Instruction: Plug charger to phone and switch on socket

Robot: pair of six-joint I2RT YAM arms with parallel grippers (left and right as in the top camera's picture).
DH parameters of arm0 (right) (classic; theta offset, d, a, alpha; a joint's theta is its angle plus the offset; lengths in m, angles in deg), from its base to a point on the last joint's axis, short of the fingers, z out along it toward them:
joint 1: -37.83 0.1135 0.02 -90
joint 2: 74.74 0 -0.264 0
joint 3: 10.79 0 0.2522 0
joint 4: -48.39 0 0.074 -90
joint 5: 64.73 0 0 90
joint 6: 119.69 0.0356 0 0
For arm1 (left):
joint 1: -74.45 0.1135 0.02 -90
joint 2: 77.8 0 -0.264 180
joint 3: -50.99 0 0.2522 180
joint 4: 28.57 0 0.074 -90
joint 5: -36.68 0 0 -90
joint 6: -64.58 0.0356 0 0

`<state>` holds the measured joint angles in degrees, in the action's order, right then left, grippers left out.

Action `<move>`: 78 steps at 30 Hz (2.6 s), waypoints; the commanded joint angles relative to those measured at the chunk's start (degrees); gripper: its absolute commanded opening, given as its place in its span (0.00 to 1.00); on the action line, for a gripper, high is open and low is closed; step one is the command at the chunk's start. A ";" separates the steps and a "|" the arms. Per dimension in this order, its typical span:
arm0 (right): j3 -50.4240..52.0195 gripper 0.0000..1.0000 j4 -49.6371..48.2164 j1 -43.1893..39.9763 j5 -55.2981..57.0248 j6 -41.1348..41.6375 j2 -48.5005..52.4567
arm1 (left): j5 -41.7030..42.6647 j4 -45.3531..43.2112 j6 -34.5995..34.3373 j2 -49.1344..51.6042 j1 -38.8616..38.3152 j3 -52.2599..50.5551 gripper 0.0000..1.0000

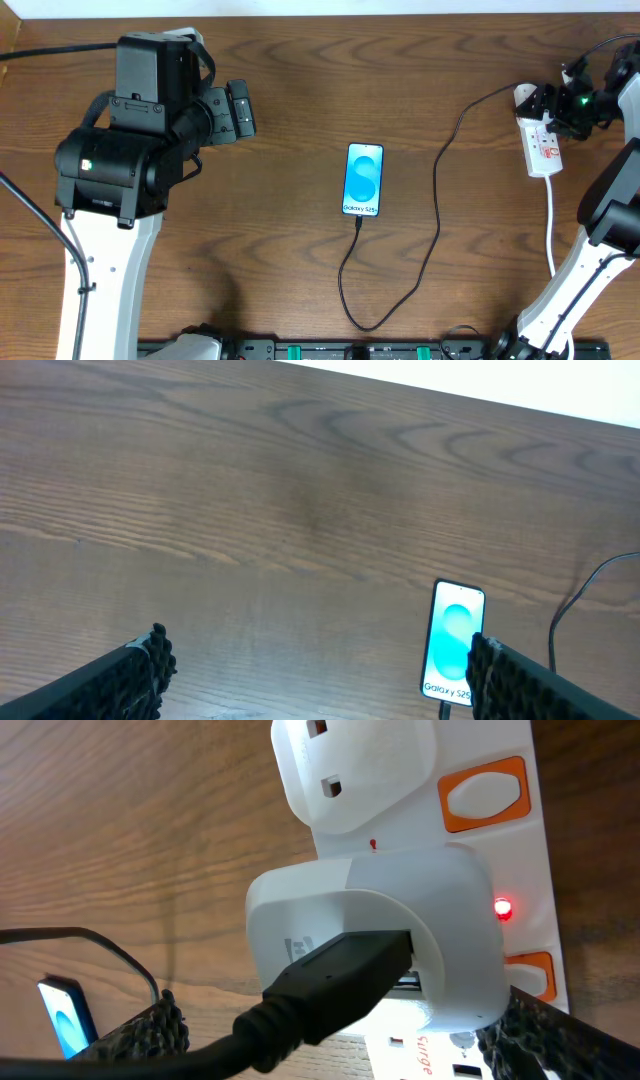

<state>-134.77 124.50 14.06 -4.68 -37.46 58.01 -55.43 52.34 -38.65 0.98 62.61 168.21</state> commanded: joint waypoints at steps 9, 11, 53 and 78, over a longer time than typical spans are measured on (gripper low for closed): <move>-1.36 0.76 3.58 2.01 4.13 6.73 1.29 | -0.94 0.24 0.55 0.20 -0.11 -0.07 0.95; -3.13 0.75 5.01 2.01 9.86 8.74 -0.39 | -0.94 0.24 0.55 0.20 -0.11 -0.07 0.95; -7.30 0.99 16.68 1.90 23.63 18.03 -34.49 | -0.96 0.24 0.55 0.20 -0.13 -0.07 0.95; -7.30 0.99 16.68 1.90 23.63 18.03 -34.49 | -5.46 -0.33 0.57 -2.27 -0.07 -3.80 0.95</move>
<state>-141.91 140.98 15.94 18.53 -20.02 23.91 -57.94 52.45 -38.63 0.77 62.61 166.33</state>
